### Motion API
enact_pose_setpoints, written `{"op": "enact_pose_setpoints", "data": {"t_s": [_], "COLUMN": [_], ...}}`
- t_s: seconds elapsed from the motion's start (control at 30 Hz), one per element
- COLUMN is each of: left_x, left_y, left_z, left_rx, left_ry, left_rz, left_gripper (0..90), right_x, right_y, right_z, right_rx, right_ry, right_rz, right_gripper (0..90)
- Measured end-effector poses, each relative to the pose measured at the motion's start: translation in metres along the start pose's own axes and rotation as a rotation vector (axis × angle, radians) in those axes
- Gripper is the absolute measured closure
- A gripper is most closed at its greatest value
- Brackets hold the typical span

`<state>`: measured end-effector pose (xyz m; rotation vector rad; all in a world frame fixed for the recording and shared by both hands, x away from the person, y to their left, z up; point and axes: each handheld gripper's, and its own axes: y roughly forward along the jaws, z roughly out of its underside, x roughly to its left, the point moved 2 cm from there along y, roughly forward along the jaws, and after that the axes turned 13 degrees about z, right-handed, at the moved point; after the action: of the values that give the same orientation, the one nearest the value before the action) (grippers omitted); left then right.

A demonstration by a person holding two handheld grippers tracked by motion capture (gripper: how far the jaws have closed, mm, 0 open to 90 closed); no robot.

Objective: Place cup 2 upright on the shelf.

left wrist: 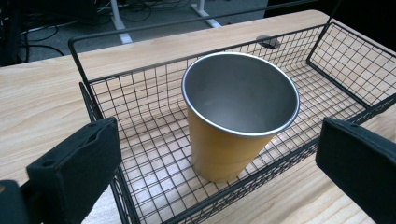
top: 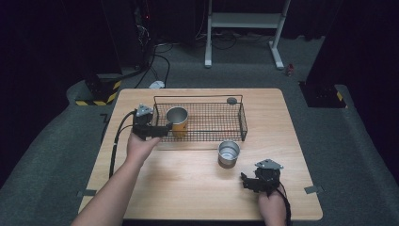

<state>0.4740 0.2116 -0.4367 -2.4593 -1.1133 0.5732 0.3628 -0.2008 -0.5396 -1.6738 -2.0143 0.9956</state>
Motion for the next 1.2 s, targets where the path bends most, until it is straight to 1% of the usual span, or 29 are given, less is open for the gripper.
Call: {"op": "enact_pose_setpoints", "data": {"t_s": [0.17, 0.33, 0.43, 0.53, 0.7, 1.07, 1.13, 1.2], "left_x": [0.0, -0.002, -0.002, -0.002, -0.003, -0.007, -0.008, -0.008], "left_y": [-0.004, -0.008, -0.011, -0.013, -0.016, -0.026, -0.028, -0.03], "left_z": [0.002, 0.008, 0.012, 0.019, 0.029, 0.052, 0.057, 0.062], "left_rx": [-0.005, 0.002, 0.003, 0.015, 0.018, 0.034, 0.044, 0.046], "left_ry": [0.001, 0.009, 0.0, 0.003, -0.006, 0.002, 0.011, 0.007], "left_rz": [0.007, 0.015, 0.022, 0.02, 0.028, 0.048, 0.047, 0.054], "left_gripper": [0.8, 0.8, 0.8, 0.9, 0.9, 1.1, 1.1, 1.3], "right_x": [0.0, 0.0, 0.0, 0.0, 0.0, 0.0, 0.0, 0.0], "right_y": [0.0, 0.0, 0.0, 0.0, 0.0, 0.0, 0.0, 0.0], "right_z": [0.0, 0.0, 0.0, 0.0, 0.0, 0.0, 0.0, 0.0], "right_rx": [0.0, 0.0, 0.0, 0.0, 0.0, 0.0, 0.0, 0.0], "right_ry": [0.0, 0.0, 0.0, 0.0, 0.0, 0.0, 0.0, 0.0], "right_rz": [0.0, 0.0, 0.0, 0.0, 0.0, 0.0, 0.0, 0.0], "right_gripper": [8.2, 8.2, 8.3, 8.2, 8.3, 8.2, 8.3, 8.2]}}
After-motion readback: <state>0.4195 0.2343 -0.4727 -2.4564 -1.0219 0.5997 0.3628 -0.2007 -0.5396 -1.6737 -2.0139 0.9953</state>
